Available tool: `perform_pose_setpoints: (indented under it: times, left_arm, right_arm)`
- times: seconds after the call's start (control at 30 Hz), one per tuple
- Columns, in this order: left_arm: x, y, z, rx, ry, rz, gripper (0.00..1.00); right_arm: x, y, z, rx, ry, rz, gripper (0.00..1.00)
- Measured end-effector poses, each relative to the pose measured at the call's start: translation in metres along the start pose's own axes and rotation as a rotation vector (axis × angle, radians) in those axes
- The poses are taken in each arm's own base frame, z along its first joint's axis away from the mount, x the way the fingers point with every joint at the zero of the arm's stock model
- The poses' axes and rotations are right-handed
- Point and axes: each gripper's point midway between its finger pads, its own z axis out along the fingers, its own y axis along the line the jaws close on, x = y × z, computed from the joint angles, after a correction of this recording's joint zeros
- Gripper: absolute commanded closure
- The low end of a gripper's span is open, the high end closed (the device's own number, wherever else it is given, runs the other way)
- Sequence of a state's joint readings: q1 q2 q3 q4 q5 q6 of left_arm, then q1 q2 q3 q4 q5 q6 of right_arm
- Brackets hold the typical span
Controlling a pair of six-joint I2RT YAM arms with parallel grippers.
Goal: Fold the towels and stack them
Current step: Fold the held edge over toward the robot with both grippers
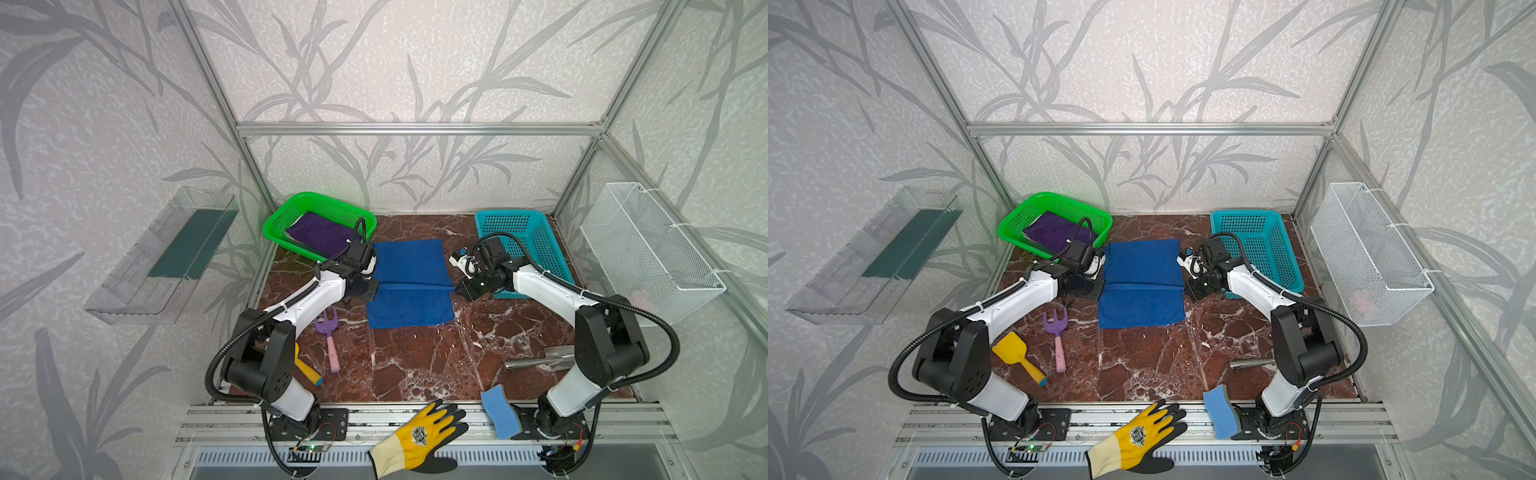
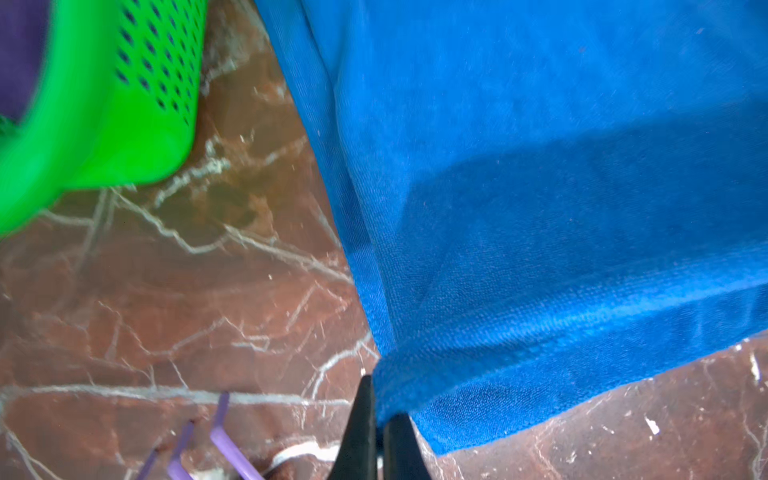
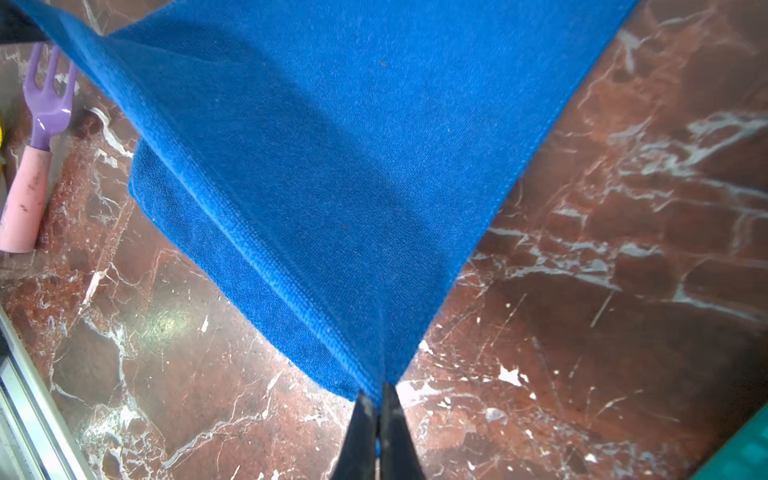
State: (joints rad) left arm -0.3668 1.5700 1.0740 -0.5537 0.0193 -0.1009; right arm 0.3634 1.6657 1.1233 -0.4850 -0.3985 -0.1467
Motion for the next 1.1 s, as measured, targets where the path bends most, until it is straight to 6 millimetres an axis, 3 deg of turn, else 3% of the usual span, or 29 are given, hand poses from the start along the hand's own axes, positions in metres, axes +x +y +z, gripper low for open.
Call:
perform_pose_setpoints:
  times: [0.47, 0.77, 1.1]
  left_arm:
    - [0.034, -0.008, -0.001, -0.025, 0.033, -0.061, 1.0]
    - [0.01, -0.01, -0.03, -0.012, -0.07, -0.077, 1.0]
    - [0.0, -0.009, -0.06, -0.014, -0.15, -0.079, 1.0]
  right_arm:
    - [0.033, 0.016, 0.013, -0.006, 0.108, 0.012, 1.0]
    - [0.026, 0.019, 0.005, -0.004, 0.106, 0.019, 1.0]
    - [0.009, 0.038, -0.028, -0.005, 0.021, -0.031, 1.0]
